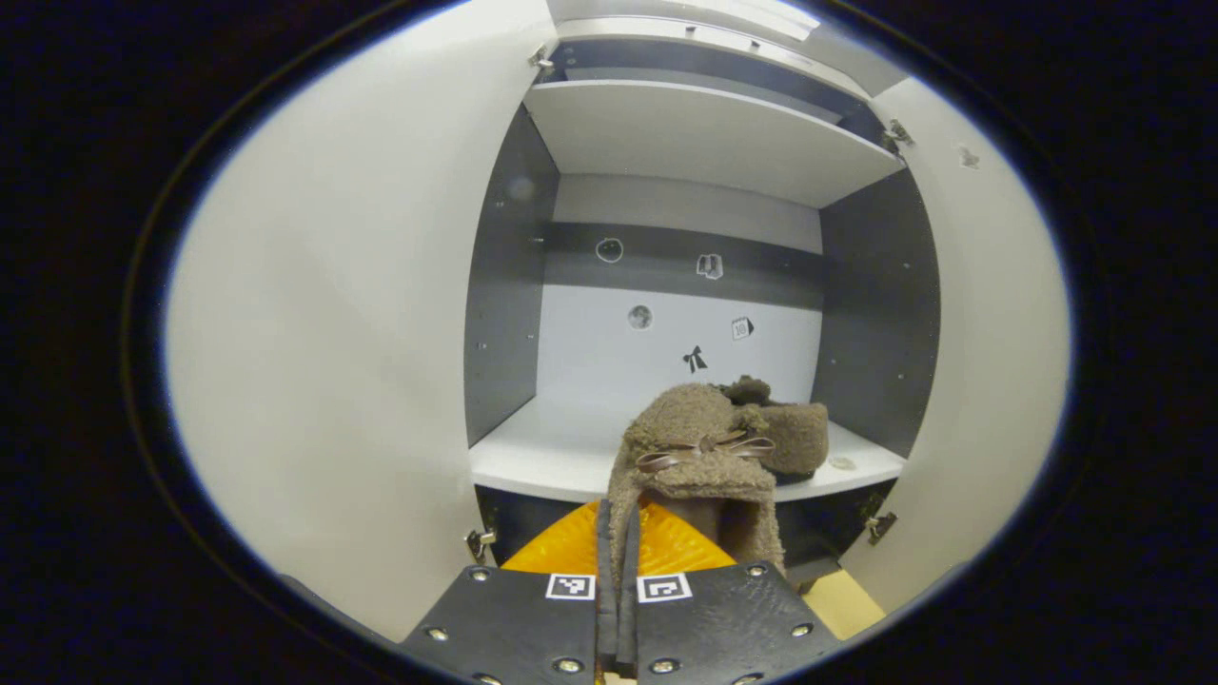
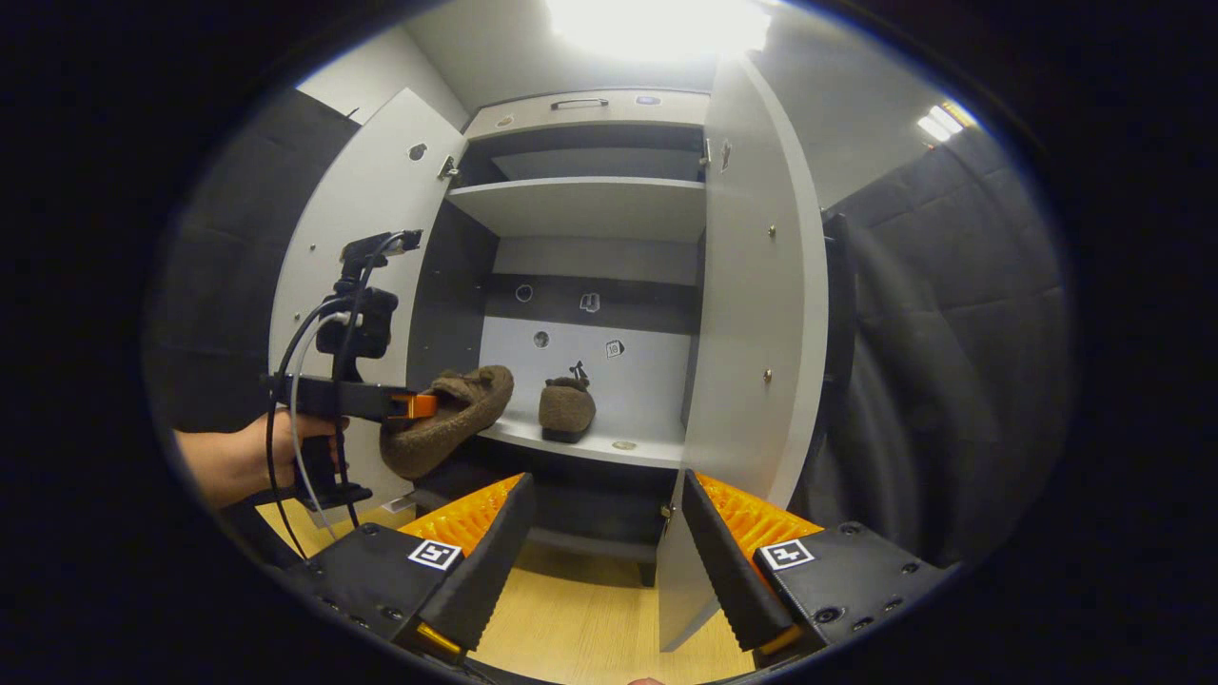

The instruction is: Grab one shoe with the right hand and put it into the shoe cabinet, grab the other shoe with the left hand and put it into the shoe cabinet; then close the right door with the right hand and the left door with the left hand.

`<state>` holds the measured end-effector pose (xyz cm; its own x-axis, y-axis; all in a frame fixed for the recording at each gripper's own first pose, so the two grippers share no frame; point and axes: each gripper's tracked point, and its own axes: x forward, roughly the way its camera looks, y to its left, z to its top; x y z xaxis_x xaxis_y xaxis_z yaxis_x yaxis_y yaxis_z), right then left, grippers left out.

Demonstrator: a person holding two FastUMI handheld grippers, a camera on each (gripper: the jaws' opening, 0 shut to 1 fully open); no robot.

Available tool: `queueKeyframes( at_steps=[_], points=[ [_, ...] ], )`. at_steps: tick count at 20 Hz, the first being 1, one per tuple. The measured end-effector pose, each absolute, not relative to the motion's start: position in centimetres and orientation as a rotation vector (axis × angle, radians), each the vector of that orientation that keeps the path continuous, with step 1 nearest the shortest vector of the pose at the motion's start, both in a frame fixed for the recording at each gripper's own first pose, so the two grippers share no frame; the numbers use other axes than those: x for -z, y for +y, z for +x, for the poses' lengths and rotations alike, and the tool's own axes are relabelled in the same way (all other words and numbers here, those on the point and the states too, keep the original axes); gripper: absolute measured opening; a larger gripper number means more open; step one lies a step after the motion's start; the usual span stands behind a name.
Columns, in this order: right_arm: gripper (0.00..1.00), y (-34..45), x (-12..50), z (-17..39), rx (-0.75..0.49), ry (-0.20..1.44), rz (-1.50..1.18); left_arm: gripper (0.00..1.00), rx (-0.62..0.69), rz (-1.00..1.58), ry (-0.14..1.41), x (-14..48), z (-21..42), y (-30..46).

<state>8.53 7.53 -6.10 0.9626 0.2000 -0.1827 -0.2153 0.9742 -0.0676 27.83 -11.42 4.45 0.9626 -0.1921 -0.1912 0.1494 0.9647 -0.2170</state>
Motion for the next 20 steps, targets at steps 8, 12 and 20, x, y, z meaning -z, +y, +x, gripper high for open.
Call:
queueKeyframes(
  at_steps=[8,12,20],
  points=[
    [0.98,6.8,6.7,8.6,-0.172,0.203,-0.088,0.01,0.136,-0.239,0.218,-5.5,37.3,-11.7],
    [0.98,6.7,7.3,8.8,-0.160,0.216,-0.101,0.01,0.136,-0.239,0.295,-4.5,41.2,-11.9],
    [0.98,6.7,7.6,8.9,-0.177,0.215,-0.076,0.37,0.187,-0.152,0.355,-4.4,43.4,-12.6]
  ],
)
